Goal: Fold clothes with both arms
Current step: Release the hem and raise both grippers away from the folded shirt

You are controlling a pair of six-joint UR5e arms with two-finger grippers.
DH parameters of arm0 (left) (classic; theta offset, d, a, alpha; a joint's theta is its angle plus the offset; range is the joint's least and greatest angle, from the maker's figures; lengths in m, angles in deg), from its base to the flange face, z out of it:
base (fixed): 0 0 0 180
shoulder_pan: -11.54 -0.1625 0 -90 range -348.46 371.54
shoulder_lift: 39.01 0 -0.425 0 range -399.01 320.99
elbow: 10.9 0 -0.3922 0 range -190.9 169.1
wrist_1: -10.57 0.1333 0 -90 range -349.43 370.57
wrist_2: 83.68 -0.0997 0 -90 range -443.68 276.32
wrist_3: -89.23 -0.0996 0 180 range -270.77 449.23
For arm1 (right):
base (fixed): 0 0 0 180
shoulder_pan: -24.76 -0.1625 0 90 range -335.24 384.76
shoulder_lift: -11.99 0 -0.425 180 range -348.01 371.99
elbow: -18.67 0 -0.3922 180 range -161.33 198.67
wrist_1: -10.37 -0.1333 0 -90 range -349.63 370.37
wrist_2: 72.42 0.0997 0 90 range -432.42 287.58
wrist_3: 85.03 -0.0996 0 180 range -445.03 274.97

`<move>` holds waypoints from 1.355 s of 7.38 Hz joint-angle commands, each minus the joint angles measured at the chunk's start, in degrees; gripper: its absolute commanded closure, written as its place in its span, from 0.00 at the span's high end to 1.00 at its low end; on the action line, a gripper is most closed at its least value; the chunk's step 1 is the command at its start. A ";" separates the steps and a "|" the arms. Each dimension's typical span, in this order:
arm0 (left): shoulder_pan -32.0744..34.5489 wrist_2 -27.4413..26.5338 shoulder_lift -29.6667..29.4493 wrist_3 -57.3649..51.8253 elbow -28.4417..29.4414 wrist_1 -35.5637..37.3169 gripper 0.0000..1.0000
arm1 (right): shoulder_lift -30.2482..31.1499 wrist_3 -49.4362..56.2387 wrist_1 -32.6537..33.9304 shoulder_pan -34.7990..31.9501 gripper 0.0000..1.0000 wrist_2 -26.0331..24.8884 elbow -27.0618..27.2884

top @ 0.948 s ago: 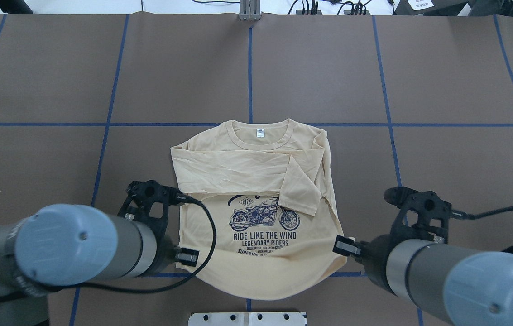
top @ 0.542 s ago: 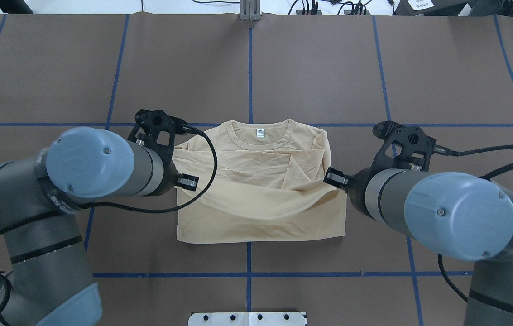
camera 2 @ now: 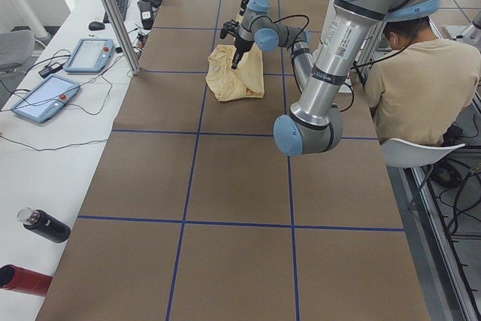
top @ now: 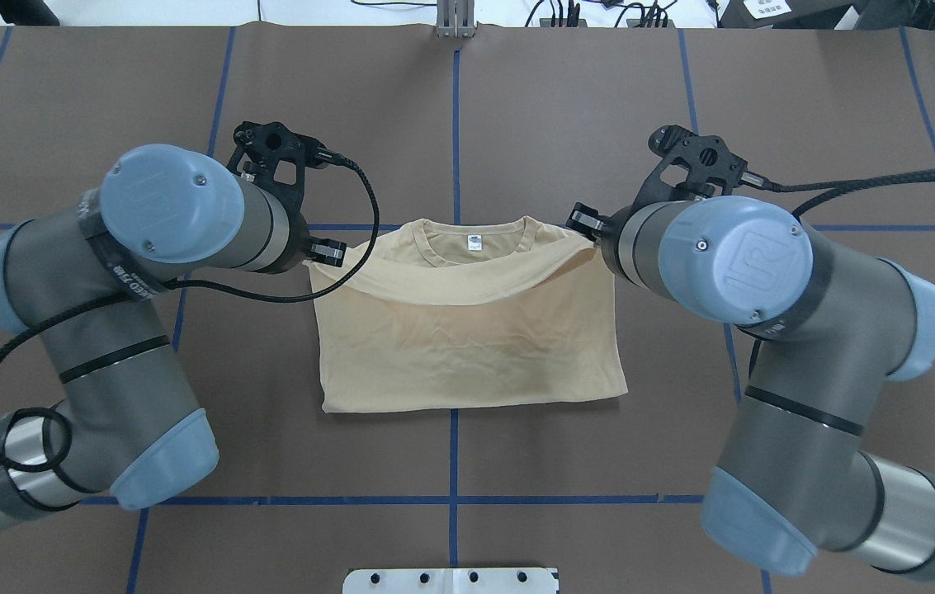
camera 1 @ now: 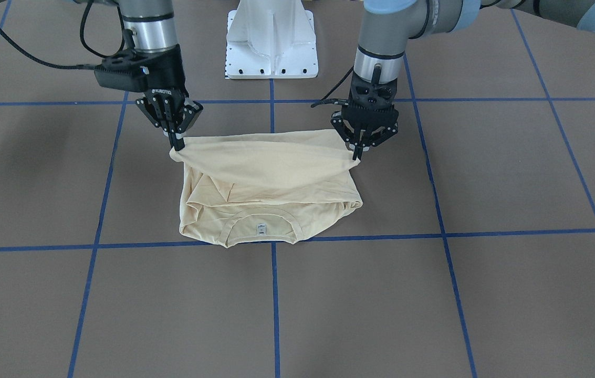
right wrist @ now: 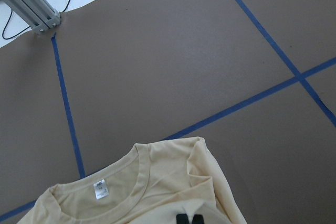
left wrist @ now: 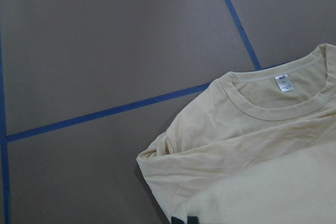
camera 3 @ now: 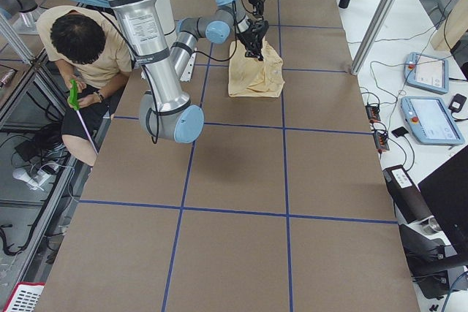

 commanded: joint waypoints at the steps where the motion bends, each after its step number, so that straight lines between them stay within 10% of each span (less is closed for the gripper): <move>1: 0.30 -1.50 -1.47 -0.08 11.95 -11.68 0.00 | -3.09 2.03 -7.18 -2.75 0.00 0.43 -11.79; 5: 0.47 -2.13 -2.63 -2.87 16.48 -12.95 0.00 | -6.37 3.35 -12.21 -3.98 0.10 1.66 -21.07; 6: 0.65 -2.05 -2.54 -4.89 16.39 -13.04 0.99 | -6.46 5.02 -12.21 -4.16 0.99 1.58 -22.12; 10: 0.92 2.07 4.01 -10.45 7.55 -16.55 1.00 | -2.45 17.32 -13.78 -11.10 1.00 15.90 -18.02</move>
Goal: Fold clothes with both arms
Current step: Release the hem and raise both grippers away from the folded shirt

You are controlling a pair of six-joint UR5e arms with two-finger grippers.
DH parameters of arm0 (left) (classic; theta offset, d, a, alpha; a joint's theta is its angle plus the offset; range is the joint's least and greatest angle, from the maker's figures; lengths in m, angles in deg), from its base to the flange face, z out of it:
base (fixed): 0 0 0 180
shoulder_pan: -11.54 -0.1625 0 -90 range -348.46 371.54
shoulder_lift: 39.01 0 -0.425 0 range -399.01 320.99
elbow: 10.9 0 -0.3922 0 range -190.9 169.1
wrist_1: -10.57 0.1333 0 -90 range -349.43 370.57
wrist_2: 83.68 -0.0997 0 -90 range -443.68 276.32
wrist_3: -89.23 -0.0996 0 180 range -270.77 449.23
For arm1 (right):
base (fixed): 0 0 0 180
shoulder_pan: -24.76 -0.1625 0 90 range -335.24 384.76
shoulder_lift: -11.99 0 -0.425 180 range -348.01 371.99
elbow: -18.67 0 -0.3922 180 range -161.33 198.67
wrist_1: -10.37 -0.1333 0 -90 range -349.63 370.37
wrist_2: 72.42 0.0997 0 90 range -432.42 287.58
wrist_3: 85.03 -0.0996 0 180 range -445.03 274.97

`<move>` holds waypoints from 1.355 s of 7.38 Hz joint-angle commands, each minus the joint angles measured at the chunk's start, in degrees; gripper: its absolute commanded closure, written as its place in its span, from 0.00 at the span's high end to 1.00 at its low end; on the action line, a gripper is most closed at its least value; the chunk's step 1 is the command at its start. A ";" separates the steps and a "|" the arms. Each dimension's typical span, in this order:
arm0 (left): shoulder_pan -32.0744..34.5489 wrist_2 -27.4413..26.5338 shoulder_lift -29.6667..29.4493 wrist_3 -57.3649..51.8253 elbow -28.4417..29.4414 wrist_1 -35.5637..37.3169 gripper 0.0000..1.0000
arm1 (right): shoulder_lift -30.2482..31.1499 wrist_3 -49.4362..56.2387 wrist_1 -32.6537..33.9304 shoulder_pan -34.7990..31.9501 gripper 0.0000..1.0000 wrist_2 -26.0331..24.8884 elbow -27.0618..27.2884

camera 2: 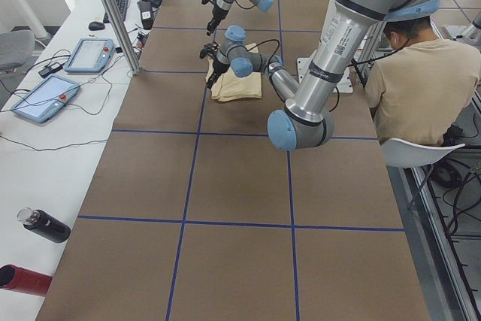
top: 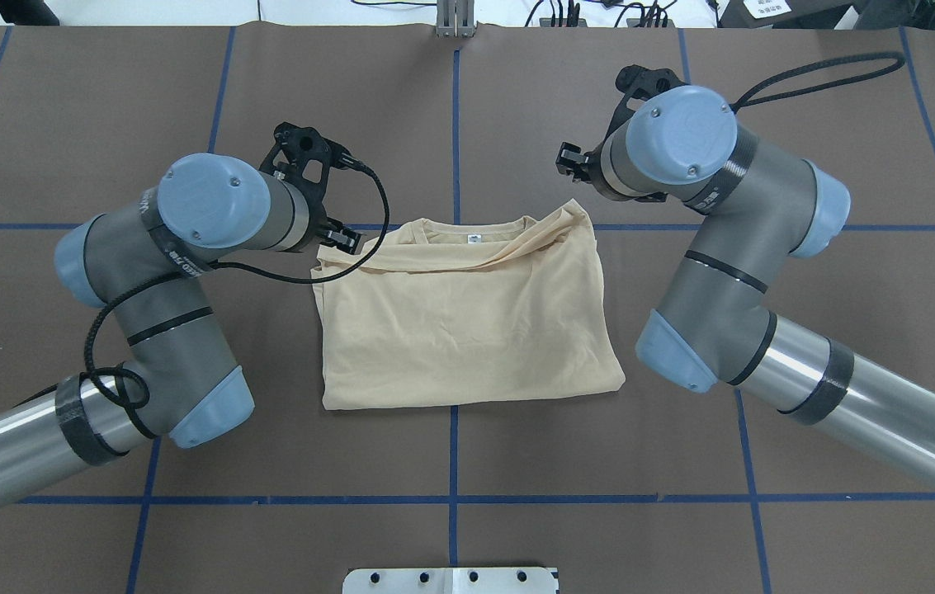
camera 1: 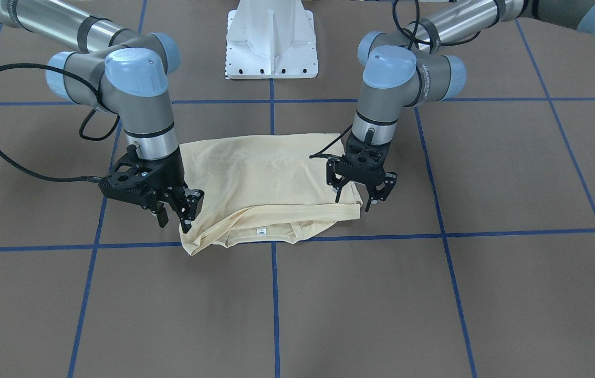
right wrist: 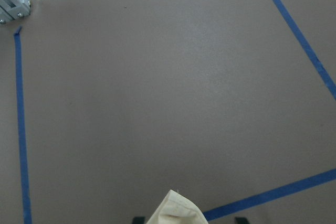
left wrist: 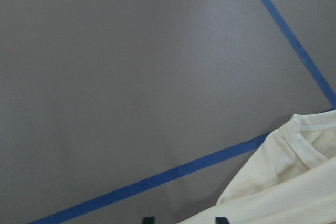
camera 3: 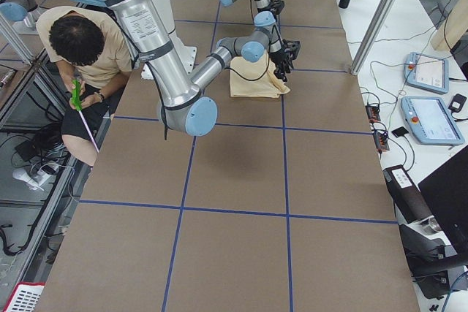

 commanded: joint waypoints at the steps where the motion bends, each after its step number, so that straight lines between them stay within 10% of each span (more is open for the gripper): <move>1: -1.12 3.83 6.95 1.34 -7.12 -2.36 1.00 | 6.98 3.53 -4.28 -1.44 1.00 3.13 4.72; 5: -12.97 1.06 10.85 15.23 -9.18 -5.28 0.98 | 8.95 4.14 -4.93 -1.70 1.00 3.13 6.59; 10: -15.45 0.42 10.94 17.10 -8.03 -5.28 0.72 | 8.60 4.14 -4.93 -1.71 1.00 2.95 6.59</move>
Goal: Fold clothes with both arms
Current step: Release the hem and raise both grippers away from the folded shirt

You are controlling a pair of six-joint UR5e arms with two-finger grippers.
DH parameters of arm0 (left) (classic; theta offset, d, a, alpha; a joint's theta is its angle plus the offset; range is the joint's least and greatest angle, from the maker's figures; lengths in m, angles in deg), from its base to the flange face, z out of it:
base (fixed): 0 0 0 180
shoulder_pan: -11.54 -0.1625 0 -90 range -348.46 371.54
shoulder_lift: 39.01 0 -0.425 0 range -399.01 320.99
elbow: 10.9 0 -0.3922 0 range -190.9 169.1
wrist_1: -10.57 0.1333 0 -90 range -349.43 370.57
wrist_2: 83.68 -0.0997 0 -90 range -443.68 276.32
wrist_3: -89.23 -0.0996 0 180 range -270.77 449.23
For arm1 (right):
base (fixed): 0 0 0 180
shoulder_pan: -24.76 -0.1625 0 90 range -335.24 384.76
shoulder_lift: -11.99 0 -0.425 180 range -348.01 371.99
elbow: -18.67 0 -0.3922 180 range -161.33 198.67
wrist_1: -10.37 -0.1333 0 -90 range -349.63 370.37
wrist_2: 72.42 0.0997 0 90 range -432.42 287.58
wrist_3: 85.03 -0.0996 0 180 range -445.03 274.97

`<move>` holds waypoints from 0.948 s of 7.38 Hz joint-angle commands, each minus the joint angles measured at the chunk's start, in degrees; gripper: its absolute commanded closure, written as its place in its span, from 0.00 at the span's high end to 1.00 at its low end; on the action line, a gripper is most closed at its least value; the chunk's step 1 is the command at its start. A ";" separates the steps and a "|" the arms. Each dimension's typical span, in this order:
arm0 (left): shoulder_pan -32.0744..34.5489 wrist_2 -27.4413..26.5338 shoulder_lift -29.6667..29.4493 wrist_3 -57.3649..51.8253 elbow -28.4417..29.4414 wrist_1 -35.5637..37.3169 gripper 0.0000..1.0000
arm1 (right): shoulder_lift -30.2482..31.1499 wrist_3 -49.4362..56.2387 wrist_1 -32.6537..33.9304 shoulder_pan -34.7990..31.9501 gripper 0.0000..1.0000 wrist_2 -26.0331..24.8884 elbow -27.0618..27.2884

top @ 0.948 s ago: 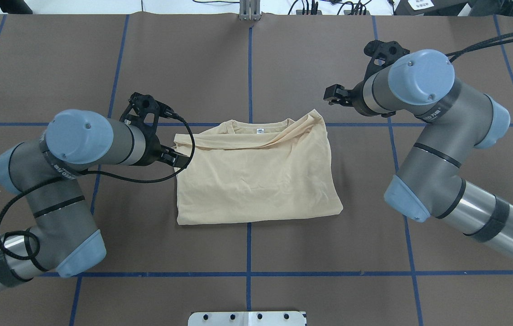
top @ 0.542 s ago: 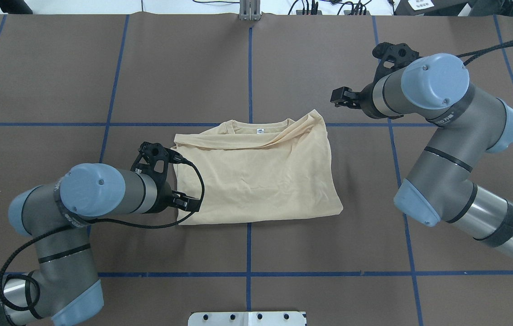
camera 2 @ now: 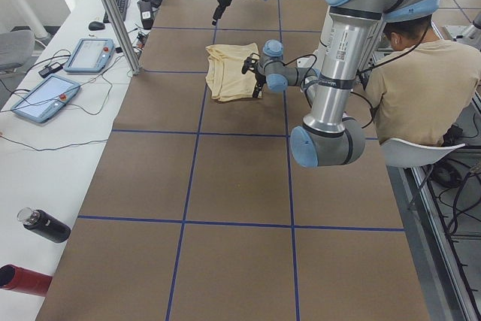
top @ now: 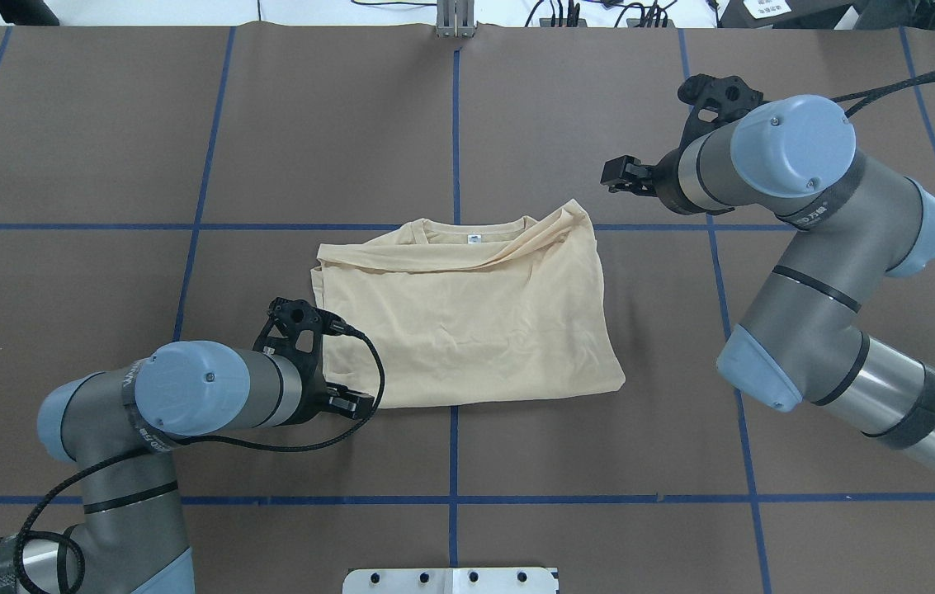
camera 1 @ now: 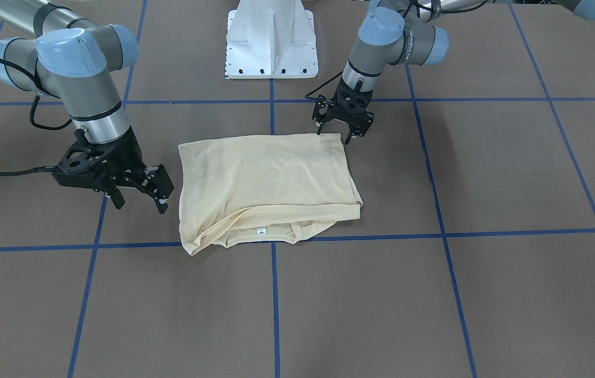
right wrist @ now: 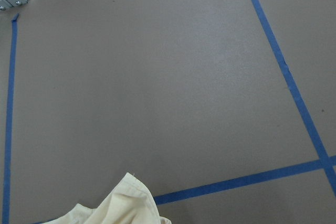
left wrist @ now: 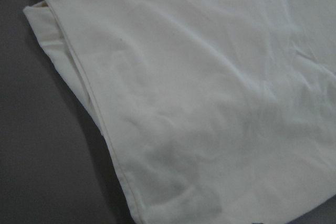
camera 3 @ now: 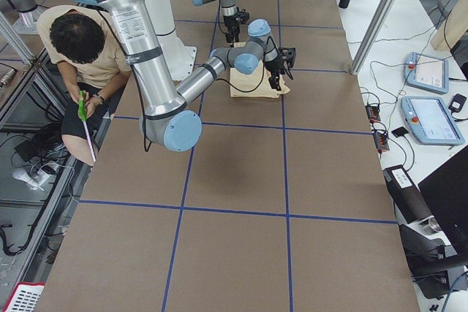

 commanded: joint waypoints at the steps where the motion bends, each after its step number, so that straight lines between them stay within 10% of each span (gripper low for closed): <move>1: -0.17 -0.02 -0.11 0.01 0.20 0.00 0.64 | -0.06 0.00 0.00 0.00 1.00 -0.07 -0.08; 2: -0.69 -0.02 -0.20 0.10 0.20 0.00 0.43 | 0.03 0.00 0.00 0.00 1.00 -0.07 -0.09; 3: -0.70 -0.02 -0.20 0.19 0.20 0.00 0.00 | 0.03 0.00 0.00 0.00 1.00 -0.07 -0.09; 7: 1.74 -0.28 -0.03 -4.00 -0.59 0.44 0.00 | -0.06 0.00 0.00 0.09 1.00 -0.33 -0.17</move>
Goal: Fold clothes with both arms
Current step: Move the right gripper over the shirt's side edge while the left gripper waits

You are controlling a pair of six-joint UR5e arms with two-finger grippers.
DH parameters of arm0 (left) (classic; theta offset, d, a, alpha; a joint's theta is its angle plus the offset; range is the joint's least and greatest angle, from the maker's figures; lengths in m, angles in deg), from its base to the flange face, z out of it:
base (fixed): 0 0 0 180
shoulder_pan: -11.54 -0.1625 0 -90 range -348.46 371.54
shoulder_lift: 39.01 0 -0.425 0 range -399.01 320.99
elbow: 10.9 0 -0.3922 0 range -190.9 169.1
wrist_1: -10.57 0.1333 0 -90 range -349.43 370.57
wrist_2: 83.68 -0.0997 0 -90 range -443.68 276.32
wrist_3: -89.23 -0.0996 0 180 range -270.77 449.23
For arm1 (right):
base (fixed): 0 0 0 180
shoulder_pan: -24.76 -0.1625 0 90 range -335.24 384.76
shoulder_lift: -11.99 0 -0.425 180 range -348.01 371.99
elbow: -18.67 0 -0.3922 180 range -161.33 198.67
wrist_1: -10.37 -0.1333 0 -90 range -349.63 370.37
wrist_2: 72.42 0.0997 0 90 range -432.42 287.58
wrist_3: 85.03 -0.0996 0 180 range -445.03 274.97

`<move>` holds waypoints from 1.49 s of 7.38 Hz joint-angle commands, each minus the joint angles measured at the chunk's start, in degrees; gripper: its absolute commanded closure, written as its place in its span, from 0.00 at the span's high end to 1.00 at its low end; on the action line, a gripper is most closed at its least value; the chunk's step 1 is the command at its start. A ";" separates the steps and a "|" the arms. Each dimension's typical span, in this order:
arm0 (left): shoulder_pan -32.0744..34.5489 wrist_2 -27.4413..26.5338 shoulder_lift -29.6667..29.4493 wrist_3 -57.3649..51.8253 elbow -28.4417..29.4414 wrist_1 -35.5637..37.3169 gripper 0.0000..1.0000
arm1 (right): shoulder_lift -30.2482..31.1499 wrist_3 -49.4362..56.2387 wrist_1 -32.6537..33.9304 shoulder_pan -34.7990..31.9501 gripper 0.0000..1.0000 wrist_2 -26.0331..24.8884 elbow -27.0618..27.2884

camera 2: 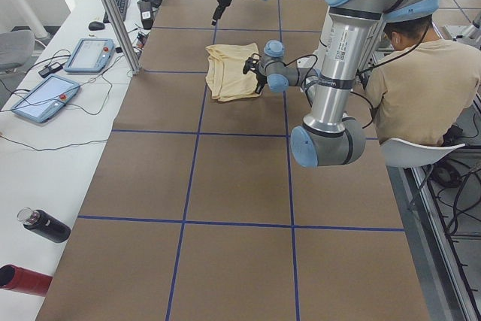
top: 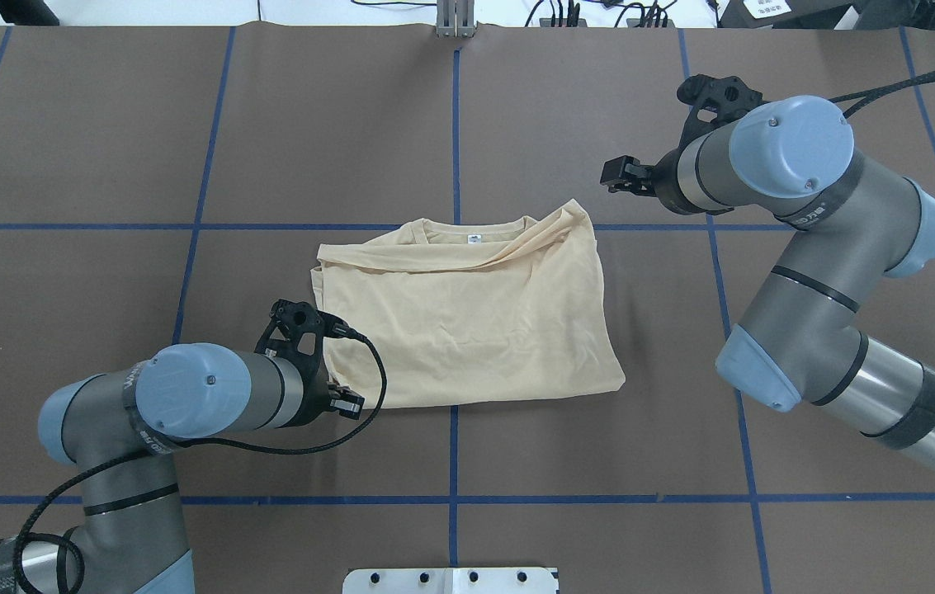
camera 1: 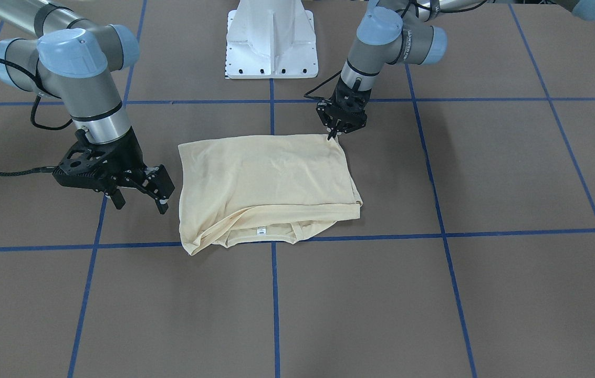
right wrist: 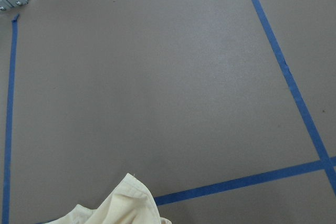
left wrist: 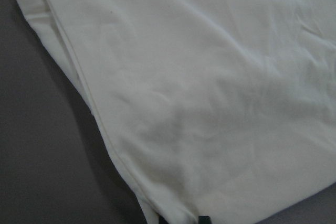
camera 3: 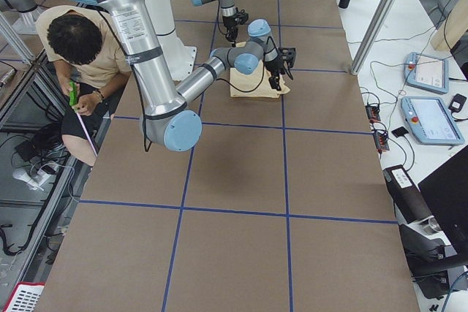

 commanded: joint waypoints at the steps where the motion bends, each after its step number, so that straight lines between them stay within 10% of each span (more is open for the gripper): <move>1: 4.31 0.04 0.04 -5.62 0.46 0.60 0.00 | -0.01 0.00 0.00 0.01 1.00 -0.10 -0.12; 4: 16.94 -1.09 -2.93 -21.59 11.75 -0.18 0.00 | -0.09 -0.09 0.00 0.19 1.00 -0.19 -0.47; 7: 26.55 -1.28 -26.08 -28.56 45.68 -10.75 0.00 | -0.18 -0.35 0.00 0.27 1.00 -0.28 -0.47; 9: 28.41 -1.28 -30.20 -31.40 51.97 -14.60 0.00 | -0.18 -0.79 0.00 0.27 1.00 -0.37 -0.47; 10: 28.68 -1.10 -29.85 -32.62 51.62 -15.82 0.99 | -0.27 -0.97 0.00 0.27 1.00 -0.37 -0.47; 11: 29.20 -0.67 -29.59 -34.98 51.09 -18.18 1.00 | -0.44 -1.14 0.00 0.36 1.00 -0.37 -0.47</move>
